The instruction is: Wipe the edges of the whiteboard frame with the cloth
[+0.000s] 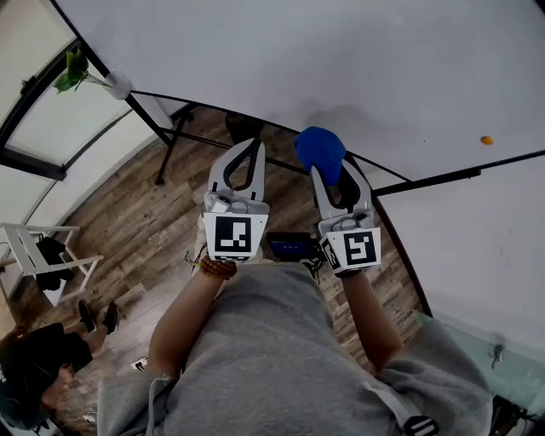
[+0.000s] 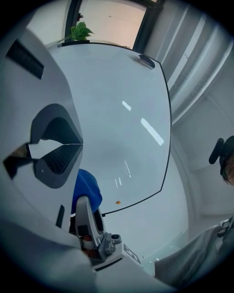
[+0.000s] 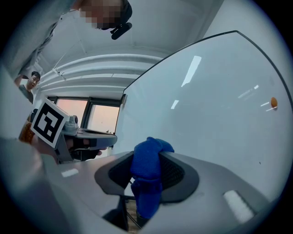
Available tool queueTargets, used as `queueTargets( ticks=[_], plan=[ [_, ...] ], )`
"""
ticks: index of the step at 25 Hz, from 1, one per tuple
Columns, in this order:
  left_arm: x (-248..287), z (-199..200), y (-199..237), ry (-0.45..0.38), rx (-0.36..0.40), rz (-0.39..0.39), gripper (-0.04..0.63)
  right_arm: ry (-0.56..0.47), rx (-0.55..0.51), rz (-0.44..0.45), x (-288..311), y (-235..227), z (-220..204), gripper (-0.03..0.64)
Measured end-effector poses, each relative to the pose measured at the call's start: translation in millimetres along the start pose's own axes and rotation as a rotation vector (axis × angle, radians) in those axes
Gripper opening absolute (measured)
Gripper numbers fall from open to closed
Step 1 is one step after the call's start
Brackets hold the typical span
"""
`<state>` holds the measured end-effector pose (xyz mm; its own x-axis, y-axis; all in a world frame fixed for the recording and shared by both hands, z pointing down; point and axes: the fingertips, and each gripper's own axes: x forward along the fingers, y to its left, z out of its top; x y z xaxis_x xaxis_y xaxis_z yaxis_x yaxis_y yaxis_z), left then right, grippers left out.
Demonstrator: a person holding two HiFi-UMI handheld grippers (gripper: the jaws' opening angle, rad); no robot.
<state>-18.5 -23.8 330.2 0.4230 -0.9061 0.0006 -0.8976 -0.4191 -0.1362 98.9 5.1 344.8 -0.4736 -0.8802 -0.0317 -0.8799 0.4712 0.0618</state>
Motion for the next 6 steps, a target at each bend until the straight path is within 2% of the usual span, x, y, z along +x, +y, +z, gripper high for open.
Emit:
queueTargets(
  ticks=[6],
  plan=[
    [4.7, -1.7, 4.6, 0.004, -0.014, 0.007, 0.011, 0.009, 0.0, 0.012, 8.0, -1.9, -3.8, 0.158]
  ],
)
